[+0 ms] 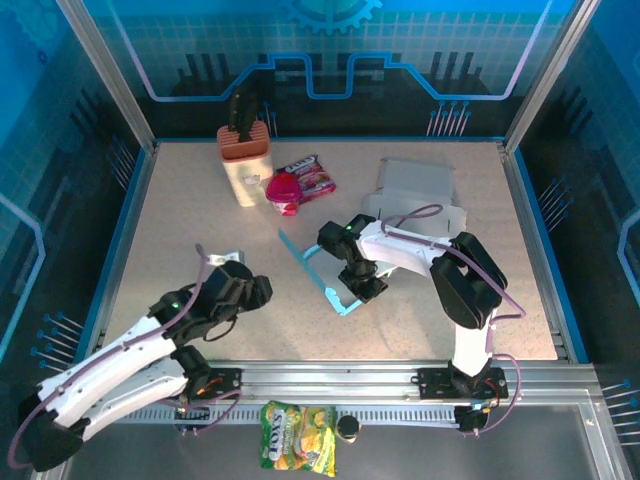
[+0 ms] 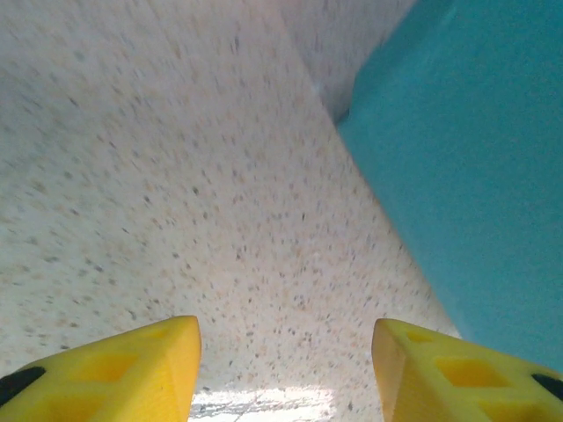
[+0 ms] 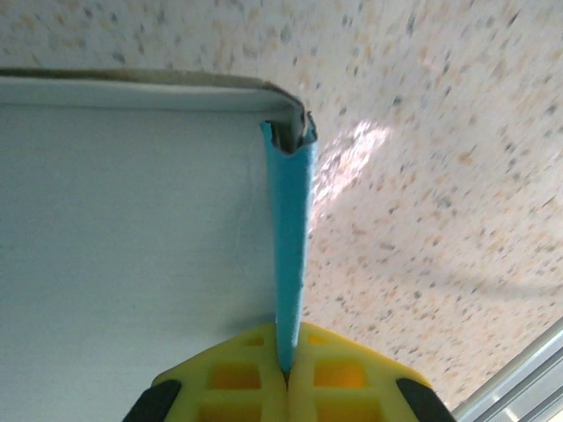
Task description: Fold the paper box
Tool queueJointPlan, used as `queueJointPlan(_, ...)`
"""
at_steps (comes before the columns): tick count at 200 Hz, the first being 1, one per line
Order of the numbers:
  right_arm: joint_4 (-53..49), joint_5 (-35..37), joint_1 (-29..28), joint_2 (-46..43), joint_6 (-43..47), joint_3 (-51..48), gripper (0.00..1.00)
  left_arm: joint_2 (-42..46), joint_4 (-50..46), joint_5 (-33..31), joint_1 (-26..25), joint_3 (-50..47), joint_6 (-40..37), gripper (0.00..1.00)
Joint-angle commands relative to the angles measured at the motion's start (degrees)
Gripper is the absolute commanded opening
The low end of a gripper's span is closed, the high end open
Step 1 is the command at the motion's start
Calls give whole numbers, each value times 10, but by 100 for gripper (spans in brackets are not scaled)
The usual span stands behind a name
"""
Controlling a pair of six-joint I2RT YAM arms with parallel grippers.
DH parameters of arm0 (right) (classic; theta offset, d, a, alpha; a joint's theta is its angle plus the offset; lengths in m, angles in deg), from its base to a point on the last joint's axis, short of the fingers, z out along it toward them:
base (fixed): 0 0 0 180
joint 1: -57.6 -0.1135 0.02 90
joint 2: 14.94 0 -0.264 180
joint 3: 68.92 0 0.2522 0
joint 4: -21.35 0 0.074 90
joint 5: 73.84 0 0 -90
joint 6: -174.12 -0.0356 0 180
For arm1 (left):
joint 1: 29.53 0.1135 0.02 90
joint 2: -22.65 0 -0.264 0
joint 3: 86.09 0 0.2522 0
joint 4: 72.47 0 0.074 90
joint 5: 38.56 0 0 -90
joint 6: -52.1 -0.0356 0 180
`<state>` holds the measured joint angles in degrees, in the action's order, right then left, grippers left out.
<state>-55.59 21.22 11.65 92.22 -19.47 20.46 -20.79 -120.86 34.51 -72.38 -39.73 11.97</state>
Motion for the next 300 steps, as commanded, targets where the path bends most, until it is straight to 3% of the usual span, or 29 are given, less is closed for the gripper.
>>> queueJointPlan(1,19,-55,7,4,-52,-14,0,-32,119,46,-20,-27,20,54)
queueJointPlan(60,48,-86,4,30,-80,-32,0,-147,282,47,-56,-57,43,54)
queueJointPlan(83,70,-97,-1,33,-83,-46,6,-174,307,37,-61,-55,44,54)
queueJointPlan(124,90,-68,-17,-7,-76,-60,32,-174,308,23,-62,-55,39,55)
queueJointPlan(172,77,41,-53,-105,-12,-56,61,-171,290,9,-61,-39,26,58)
queueJointPlan(203,95,104,-62,-172,105,-63,75,-172,281,3,-61,-26,17,59)
queueJointPlan(232,197,141,-72,-235,351,-77,75,-172,281,1,-61,-20,13,60)
queueJointPlan(259,294,74,-83,-276,565,-97,69,-176,281,2,-61,-15,10,60)
queueJointPlan(300,281,14,-84,-273,686,-50,70,-183,275,1,-61,-3,8,61)
